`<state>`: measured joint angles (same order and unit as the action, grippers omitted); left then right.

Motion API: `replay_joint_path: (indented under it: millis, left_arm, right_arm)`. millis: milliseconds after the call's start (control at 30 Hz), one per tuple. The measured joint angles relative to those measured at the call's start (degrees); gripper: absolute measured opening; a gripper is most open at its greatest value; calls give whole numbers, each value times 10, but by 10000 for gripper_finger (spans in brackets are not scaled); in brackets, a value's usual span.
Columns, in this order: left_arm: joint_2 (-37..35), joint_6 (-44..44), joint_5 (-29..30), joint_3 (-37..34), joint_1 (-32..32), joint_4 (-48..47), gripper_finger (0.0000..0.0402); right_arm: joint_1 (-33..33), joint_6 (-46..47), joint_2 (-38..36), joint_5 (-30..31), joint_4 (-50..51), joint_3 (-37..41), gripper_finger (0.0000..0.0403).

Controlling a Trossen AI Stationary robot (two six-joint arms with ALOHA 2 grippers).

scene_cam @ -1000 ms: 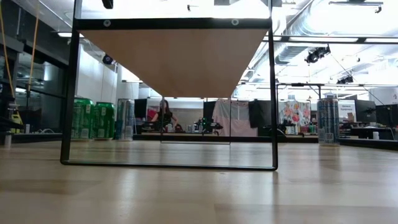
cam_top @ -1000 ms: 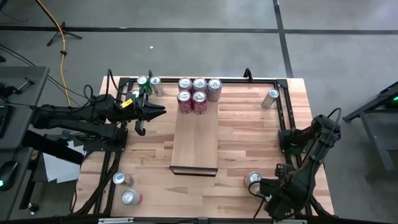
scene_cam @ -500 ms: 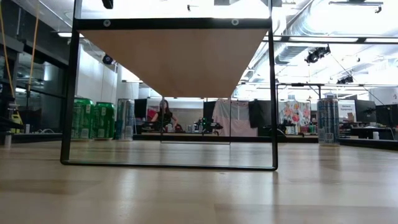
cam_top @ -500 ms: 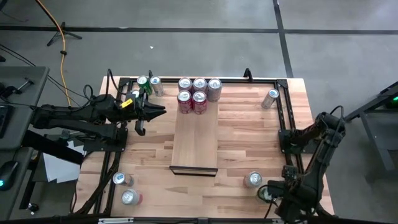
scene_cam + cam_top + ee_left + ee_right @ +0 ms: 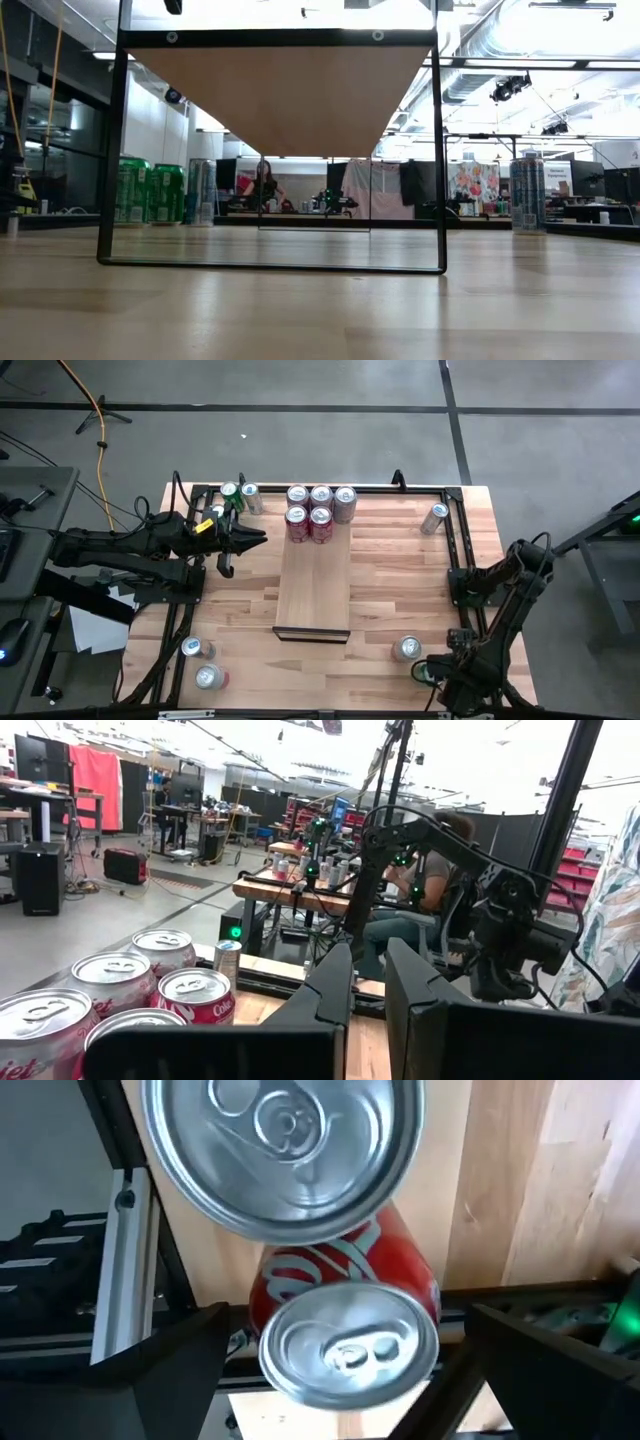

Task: Place canned beverage on shelf
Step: Put the red soda can on the shelf

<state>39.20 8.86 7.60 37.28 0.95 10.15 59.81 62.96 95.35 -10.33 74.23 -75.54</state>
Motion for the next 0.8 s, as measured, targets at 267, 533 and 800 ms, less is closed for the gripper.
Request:
replay_joint_path:
  millis: [267, 533, 800]
  left_arm:
    - [0, -1, 5, 0, 0, 0, 3]
    - [0, -1, 5, 0, -7, 0, 3]
    - [0, -1, 6, 0, -20, 0, 3]
  right_arm:
    - [0, 15, 0, 2, -45, 45, 380]
    - [-2, 13, 0, -15, -39, 42, 299]
    - [-3, 11, -17, -24, 38, -12, 285]
